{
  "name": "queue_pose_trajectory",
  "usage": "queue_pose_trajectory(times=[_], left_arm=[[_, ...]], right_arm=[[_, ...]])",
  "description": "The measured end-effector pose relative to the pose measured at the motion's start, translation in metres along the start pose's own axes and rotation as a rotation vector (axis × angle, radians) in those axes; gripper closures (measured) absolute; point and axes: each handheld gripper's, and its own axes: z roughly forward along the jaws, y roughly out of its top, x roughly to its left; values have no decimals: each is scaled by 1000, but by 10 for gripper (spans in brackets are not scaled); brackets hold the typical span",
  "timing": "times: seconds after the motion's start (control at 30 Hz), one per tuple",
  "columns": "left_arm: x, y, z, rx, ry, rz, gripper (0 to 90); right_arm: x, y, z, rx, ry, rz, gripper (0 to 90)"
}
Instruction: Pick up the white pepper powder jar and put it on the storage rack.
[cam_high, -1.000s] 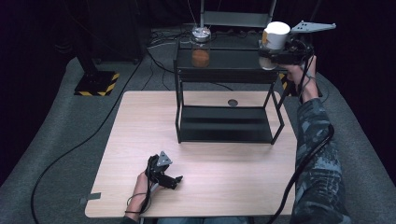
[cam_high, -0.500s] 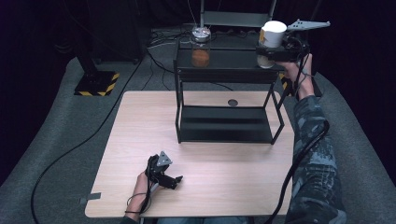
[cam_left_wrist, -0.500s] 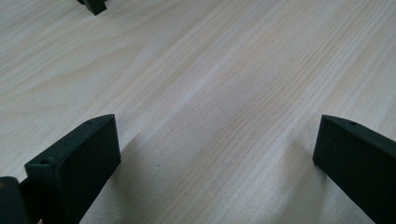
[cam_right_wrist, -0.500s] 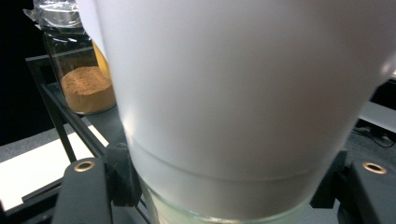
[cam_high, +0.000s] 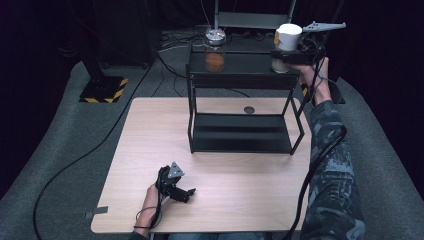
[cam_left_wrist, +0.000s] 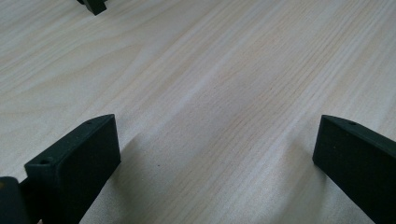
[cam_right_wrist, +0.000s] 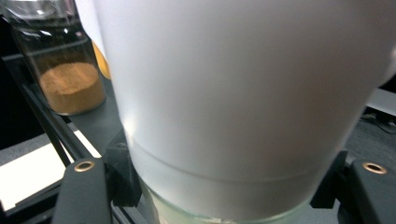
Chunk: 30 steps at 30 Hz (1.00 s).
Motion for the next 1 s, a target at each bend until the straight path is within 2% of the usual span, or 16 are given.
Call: queue_pose_trajectory(times=[0.37,0.5,0.83,0.93,1.0], left_arm=[[0,0,0,0,-1,0,2],[0,0,0,1,0,-1,2],[0,0,0,1,0,-1,2],[0,0,0,0,-2,-1,3],[0,0,0,0,-1,-1,3]], right_arm=[[-12,-11,-1,-39,33,71,302],[-2,-6,0,-20,-1,20,301],[-2,-9,0,-29,-5,16,300],[1,-9,0,-34,-11,1,299],[1,-10,0,-38,-13,12,298]])
